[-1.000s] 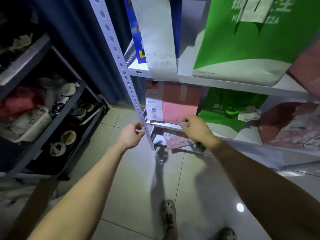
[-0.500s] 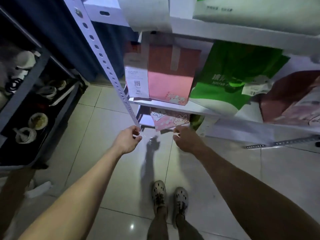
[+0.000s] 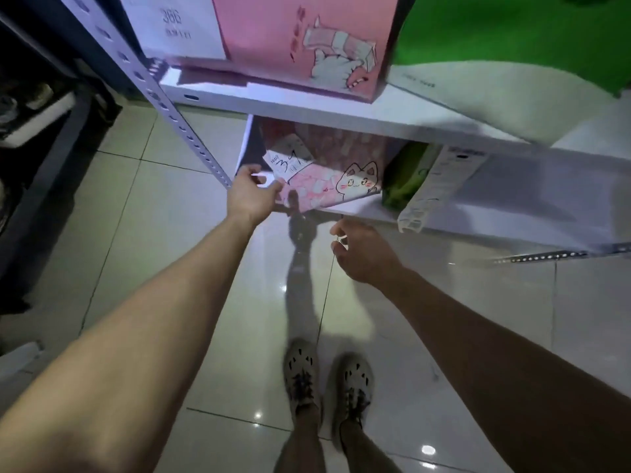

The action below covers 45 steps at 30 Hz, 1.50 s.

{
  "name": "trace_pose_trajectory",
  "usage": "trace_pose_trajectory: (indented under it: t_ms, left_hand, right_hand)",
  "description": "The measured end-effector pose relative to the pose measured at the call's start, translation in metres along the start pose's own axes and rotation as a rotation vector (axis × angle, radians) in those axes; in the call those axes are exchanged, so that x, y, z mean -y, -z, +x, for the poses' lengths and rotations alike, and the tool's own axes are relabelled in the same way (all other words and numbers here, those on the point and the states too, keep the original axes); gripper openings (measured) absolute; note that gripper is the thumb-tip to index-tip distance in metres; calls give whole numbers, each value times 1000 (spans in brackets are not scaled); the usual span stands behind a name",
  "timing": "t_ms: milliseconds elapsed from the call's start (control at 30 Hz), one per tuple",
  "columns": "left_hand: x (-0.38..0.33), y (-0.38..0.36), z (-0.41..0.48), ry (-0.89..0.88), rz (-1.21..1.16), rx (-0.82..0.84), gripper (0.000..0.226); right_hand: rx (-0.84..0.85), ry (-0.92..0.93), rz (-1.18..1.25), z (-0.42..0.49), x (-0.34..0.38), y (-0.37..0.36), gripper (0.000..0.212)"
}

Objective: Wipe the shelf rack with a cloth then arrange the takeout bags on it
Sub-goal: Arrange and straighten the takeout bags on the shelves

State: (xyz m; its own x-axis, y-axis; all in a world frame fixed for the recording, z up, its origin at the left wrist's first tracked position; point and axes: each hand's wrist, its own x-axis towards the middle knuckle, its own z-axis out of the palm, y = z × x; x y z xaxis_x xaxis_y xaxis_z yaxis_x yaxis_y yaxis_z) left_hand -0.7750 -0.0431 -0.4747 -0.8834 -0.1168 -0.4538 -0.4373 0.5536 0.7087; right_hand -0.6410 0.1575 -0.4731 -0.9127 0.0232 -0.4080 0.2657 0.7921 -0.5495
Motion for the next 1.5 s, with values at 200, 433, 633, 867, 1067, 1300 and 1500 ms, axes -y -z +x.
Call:
trace_pose_trajectory:
  t_ms: [200, 433, 633, 867, 1067, 1300, 1500]
  left_hand:
    - [-9, -30, 63, -15, 53, -47, 61]
    - [9, -8, 58, -130, 8, -33, 34]
    - [23, 54, -61, -148, 55, -9, 32]
    - [43, 118, -206, 19, -55, 51, 34]
    - [-7, 137, -316, 43, -200, -104, 26]
    - [-130, 134, -420, -175, -202, -47, 16]
    - [-230, 145, -479, -317, -233, -21, 15]
  right_hand:
    - [-1, -33, -37, 8, -35, -18, 28]
    - [-52, -88, 37, -8, -32, -17, 30]
    - [-189, -296, 268, -40, 7, -3, 64]
    - [-149, -431, 496, -127, 49, 34, 55]
    - [-220, -310, 663, -244, 72, 97, 18]
    - [-568, -302, 737, -355, 85, 210, 15]
    - [-689, -227, 781, -417, 84, 290, 24]
